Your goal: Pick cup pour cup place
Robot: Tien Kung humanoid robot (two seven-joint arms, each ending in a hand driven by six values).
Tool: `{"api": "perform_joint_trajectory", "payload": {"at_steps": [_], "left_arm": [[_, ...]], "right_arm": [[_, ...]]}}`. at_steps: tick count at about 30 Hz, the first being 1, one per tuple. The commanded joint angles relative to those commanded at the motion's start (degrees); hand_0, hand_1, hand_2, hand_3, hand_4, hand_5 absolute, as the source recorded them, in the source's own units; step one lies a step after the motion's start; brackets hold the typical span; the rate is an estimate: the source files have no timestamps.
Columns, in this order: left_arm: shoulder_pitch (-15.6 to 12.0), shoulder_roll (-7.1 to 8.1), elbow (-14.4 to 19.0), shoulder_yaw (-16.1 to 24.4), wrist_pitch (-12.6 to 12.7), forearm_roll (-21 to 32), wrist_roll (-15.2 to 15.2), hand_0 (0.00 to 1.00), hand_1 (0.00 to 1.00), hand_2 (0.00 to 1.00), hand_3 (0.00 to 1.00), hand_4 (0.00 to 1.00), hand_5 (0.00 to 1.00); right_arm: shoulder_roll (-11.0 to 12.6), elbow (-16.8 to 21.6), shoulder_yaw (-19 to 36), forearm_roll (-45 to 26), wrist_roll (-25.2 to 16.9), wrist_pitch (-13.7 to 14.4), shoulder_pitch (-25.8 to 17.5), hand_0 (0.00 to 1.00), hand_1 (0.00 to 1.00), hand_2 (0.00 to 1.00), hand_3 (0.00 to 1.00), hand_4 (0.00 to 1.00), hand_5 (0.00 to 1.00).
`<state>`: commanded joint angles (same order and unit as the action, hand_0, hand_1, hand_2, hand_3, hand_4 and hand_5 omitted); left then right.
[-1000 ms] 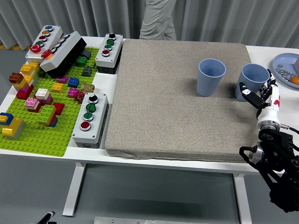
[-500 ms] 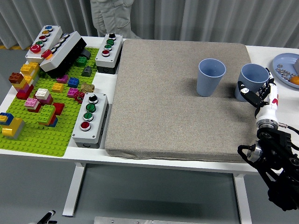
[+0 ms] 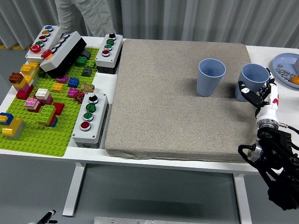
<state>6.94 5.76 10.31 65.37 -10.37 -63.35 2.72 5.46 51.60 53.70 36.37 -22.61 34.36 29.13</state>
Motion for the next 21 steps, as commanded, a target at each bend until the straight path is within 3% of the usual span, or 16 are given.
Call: {"api": "perform_joint_trajectory", "payload": {"at_steps": [21], "left_arm": [[-0.08, 0.04, 0.00, -0.72, -0.13, 0.32, 0.03, 0.839, 0.798, 0.880, 0.792, 0.634, 0.988]], "right_arm": [[-0.43, -1.37, -0.55, -0.37, -0.11, -0.49, 0.15, 0.939, 0.889, 0.998, 0.955, 0.832, 0.192]]}}
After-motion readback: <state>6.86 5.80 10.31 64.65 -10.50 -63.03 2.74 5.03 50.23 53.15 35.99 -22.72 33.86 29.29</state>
